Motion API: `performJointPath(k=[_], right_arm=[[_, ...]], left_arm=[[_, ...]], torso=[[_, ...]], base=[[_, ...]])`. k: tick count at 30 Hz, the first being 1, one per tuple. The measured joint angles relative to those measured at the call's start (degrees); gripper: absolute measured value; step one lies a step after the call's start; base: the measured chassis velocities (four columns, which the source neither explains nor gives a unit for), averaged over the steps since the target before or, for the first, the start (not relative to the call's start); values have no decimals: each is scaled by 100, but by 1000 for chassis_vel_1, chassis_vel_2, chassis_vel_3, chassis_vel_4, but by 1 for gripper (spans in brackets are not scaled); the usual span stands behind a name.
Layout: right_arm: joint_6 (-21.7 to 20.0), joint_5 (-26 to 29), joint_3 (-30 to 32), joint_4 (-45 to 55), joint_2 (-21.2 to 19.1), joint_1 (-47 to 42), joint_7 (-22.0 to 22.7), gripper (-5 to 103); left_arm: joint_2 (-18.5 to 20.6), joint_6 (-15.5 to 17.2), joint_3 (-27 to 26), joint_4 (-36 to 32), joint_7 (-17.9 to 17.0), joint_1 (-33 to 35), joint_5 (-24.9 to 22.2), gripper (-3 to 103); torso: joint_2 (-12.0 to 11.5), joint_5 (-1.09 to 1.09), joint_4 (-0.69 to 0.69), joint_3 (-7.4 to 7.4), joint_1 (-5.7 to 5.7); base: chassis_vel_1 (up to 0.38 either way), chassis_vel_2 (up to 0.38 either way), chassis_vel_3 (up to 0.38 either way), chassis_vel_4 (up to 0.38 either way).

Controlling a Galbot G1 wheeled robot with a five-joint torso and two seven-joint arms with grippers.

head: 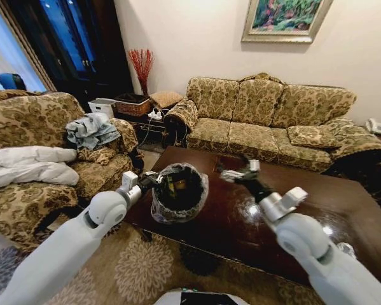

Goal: Move to the front of the table and place the trash on the table into the trash bin.

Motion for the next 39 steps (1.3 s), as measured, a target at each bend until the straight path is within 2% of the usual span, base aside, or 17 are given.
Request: performJointPath(k=[3,5,6,11,24,33,36,39], right_arm=[[-33,-329,792,-424,371,-577,-231,100],[-36,-375,952,-475,460,-690,-320,100],[-61,-447,1235,-512,653,-895,-485,100],[-76,-550,1561,-443,1029,-1258,-703,100],[-136,-671,1247,-612,1211,-942,-763,100],[-138,-760,896,-766,1282,-781,-726,100],[-125,-789,725,-892,1296,-662,-677,100],[90,-843,326,-1233,1285,-440,-520,100]], left_arm=[[-224,-19,-487,65,81,424,182,3],[-275,-19,-619,66,108,527,216,3],[-372,-8,-866,49,176,729,242,3],[-565,14,-1328,-152,287,1134,100,3],[-587,26,-1357,-457,365,1166,9,3],[-629,18,-1211,-540,347,1182,8,3],[-640,6,-1175,-568,342,1186,8,3],[-641,2,-1117,-596,332,1185,8,3]], torso=[[0,-2,0,0,0],[0,-3,0,0,0],[0,-4,1,0,0],[0,-4,2,0,-1],[0,-5,2,1,1],[-1,-2,1,0,0],[-1,-7,0,0,0],[-1,0,2,0,0]], base=[[0,0,0,0],[0,0,0,0],[0,0,0,0],[0,0,0,0],[-31,-41,34,48],[-174,-257,184,254],[-289,-360,246,330],[-289,-343,287,339]])
